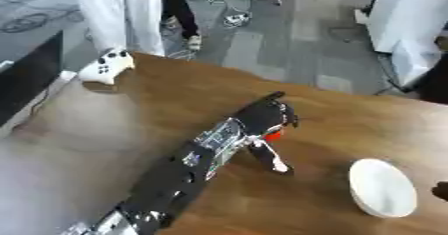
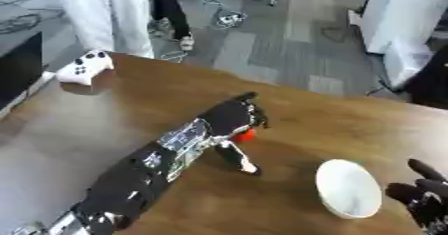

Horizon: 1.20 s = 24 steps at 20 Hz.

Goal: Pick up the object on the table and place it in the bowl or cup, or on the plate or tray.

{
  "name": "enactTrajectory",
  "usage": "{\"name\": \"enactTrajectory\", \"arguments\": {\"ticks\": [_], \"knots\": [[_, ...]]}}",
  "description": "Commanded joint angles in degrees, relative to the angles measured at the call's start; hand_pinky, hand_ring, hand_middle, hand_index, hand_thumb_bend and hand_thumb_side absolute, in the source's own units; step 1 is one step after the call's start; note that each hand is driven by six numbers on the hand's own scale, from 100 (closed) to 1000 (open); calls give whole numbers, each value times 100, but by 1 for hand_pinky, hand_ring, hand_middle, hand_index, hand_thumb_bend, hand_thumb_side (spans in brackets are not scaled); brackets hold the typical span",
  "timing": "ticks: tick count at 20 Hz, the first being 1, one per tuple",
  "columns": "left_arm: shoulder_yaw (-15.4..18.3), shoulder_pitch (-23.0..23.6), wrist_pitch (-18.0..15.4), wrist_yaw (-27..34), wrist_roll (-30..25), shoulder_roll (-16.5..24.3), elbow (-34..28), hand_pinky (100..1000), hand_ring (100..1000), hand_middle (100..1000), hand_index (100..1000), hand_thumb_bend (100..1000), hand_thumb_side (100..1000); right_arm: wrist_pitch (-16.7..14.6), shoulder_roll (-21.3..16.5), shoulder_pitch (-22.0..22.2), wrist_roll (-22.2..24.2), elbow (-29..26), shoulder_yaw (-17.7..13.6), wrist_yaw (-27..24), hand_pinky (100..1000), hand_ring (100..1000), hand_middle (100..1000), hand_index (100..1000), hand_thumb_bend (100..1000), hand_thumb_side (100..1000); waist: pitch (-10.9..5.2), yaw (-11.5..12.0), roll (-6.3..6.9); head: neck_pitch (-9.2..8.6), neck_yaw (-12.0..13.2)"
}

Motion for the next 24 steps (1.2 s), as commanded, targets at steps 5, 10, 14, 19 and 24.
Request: {"name": "enactTrajectory", "arguments": {"ticks": [5,10,14,19,24], "knots": [[113,59,138,-50,145,14,246,878,141,284,511,582,188,33,-38,-43,-10,-124,-44,-135,782,723,881,743,100,854,-58,-32,-27,22,4],[157,110,31,-276,229,-54,486,900,192,320,529,571,197,58,-32,-52,-18,-155,-51,-205,781,721,881,742,100,858,-26,-47,-39,55,2],[221,134,62,-297,392,-89,559,698,100,236,463,396,100,75,-26,-55,-28,-179,-57,-264,779,720,880,742,100,863,5,-51,-48,91,-14],[242,194,150,-199,884,-111,502,498,100,100,199,253,115,97,-21,-63,-27,-200,-60,-331,779,720,881,742,100,869,39,-60,-59,133,-33],[230,254,112,-26,1577,-135,455,356,100,100,115,318,100,112,-18,-64,-25,-202,-63,-367,779,720,881,742,100,872,53,-64,-73,156,-40]]}}
